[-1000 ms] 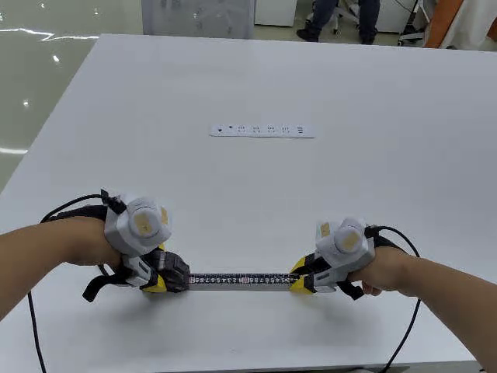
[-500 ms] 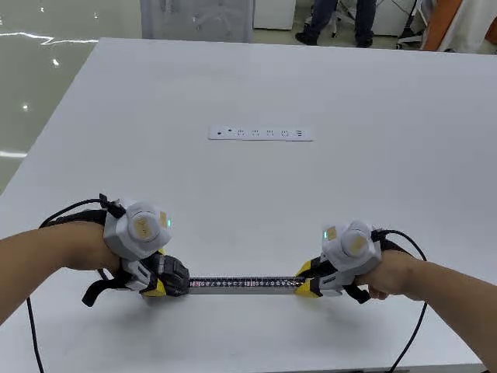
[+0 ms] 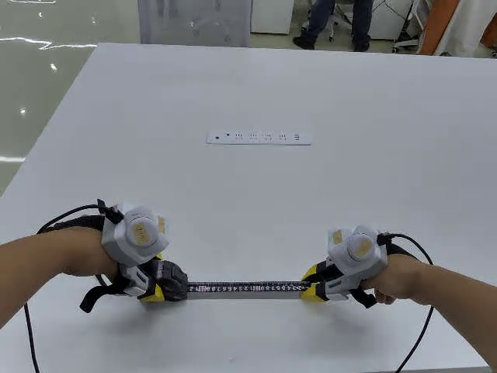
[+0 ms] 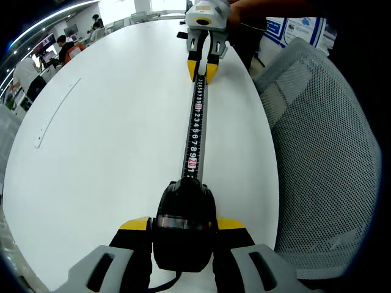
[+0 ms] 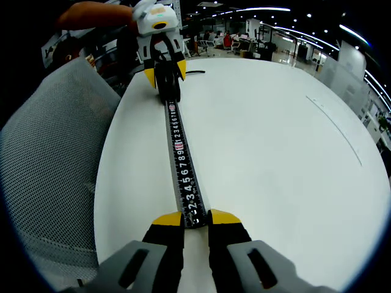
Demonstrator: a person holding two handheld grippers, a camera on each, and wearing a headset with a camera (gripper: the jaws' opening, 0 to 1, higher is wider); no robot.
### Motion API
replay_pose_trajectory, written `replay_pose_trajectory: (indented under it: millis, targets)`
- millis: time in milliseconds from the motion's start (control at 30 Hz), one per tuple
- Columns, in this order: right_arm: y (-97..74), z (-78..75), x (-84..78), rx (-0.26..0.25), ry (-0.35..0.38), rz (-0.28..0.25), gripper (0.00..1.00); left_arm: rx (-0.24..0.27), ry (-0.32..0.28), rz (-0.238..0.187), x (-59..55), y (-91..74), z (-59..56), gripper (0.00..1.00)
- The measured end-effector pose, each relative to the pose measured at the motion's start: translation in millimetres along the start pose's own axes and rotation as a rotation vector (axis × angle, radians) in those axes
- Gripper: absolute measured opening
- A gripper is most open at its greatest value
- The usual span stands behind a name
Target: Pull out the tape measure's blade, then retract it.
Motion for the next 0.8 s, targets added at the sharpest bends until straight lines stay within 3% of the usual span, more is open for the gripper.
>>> replay_pose_trajectory:
  millis: [800]
  targets:
    - [-2.3, -0.8, -2.4, -0.007, 0.004, 0.014, 0.14, 0.003, -0.005, -0.005, 1.7, 2.0, 0.6, 0.35]
Point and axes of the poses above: the centre of the closed fingertips' face, and the gripper's own axes: y roughly forward along the fingers, z roughly to its left, x roughly out of its top, the point moved 5 cm from there along -y, roughly backward along the fingers
